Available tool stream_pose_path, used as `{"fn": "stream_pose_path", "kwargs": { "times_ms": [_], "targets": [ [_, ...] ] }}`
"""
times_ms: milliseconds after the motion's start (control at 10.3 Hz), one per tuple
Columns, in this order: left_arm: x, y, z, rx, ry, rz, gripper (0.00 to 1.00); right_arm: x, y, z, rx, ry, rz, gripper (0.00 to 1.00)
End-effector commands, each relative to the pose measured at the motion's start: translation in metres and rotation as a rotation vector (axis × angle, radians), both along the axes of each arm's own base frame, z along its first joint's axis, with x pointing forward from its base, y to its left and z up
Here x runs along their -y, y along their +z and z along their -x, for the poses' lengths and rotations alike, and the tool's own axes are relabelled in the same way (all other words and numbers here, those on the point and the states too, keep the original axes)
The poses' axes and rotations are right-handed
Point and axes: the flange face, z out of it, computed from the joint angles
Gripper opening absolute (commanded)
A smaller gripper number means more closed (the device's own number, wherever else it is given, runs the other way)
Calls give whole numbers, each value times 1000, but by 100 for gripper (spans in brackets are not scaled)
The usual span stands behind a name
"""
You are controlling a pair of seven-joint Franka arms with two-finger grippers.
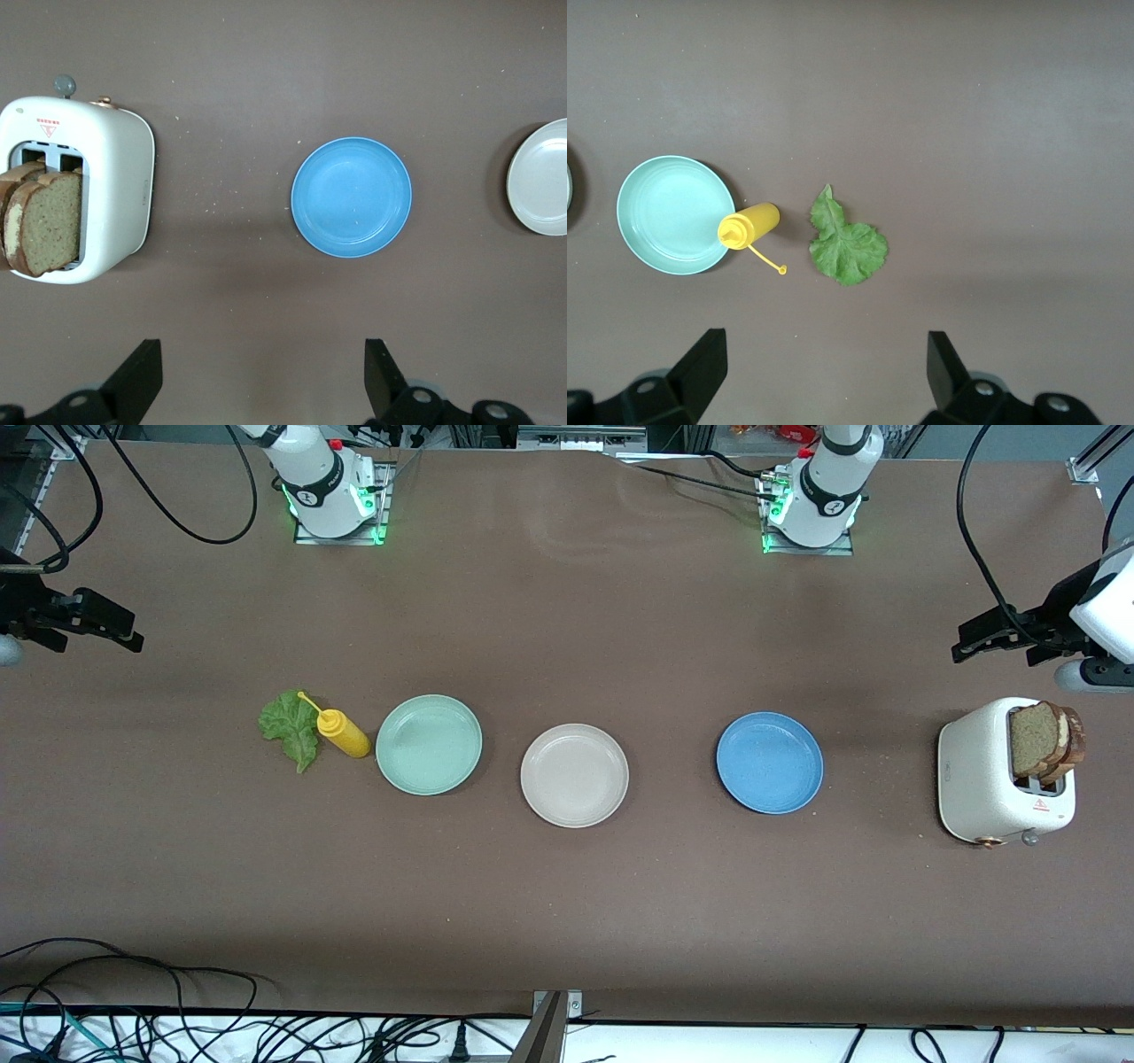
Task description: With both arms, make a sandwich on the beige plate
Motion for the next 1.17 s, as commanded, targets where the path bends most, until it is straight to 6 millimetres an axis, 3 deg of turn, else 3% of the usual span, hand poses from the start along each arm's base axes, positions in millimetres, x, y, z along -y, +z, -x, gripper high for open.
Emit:
{"fn": "stream_pose_path", "kwargs": {
  "times_ms": [0, 1071],
  "targets": [
    [2, 4, -7, -1, -29, -22, 100, 1, 3, 0, 9, 2, -2, 100],
    [-4, -8, -12, -18, -49, -20, 100, 2, 3, 1, 1, 2, -1, 100]
  ]
}}
